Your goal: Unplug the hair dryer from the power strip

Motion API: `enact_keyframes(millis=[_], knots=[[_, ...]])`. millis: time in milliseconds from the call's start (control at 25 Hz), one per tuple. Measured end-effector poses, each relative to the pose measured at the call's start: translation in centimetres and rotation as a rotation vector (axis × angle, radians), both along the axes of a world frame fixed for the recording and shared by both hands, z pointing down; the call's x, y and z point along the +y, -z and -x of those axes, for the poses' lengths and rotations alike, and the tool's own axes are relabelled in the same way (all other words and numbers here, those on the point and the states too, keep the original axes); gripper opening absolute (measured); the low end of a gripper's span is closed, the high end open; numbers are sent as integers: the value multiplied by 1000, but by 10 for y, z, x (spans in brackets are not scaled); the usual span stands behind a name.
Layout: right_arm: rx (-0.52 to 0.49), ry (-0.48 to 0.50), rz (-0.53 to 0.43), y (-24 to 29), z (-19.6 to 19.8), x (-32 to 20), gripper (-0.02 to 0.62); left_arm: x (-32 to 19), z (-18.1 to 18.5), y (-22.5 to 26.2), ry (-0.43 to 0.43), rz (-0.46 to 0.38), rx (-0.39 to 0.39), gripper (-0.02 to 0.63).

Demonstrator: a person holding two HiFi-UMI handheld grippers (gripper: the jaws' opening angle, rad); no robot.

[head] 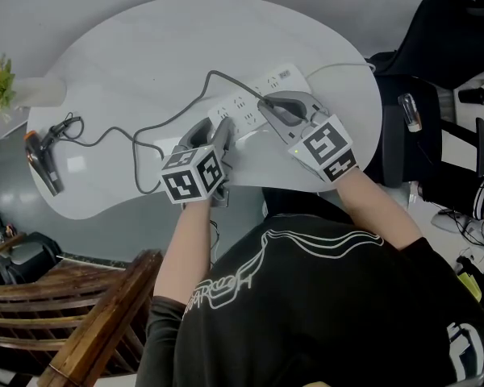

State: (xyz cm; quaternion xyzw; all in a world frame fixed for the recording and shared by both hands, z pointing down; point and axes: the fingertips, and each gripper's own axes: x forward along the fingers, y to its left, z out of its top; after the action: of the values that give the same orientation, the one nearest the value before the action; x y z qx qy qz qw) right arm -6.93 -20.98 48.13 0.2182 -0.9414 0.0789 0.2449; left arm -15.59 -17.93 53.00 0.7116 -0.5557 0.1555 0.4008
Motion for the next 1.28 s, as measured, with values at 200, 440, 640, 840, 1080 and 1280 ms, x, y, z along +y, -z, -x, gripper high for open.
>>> enact_keyframes(millis=[200, 440, 640, 840, 1080, 1280], knots=[[27, 22, -23, 1, 2, 3, 26, 0, 1, 0, -1, 1, -11, 183], [-66, -37, 59, 2, -6, -2, 26, 0, -4, -1, -6, 7, -3, 183], [-9, 87, -142, 45, 20, 4, 26, -1, -4, -1, 8, 0, -4, 183], [-26, 49, -80, 48, 8, -9, 26, 0, -3, -1, 17, 0, 6, 181], [-155, -15, 65, 53, -3, -8, 28, 4, -3, 11, -18, -21, -29, 179], [-180, 0, 90, 69, -7, 6, 28, 24, -2, 42, 5, -78, 34, 170]])
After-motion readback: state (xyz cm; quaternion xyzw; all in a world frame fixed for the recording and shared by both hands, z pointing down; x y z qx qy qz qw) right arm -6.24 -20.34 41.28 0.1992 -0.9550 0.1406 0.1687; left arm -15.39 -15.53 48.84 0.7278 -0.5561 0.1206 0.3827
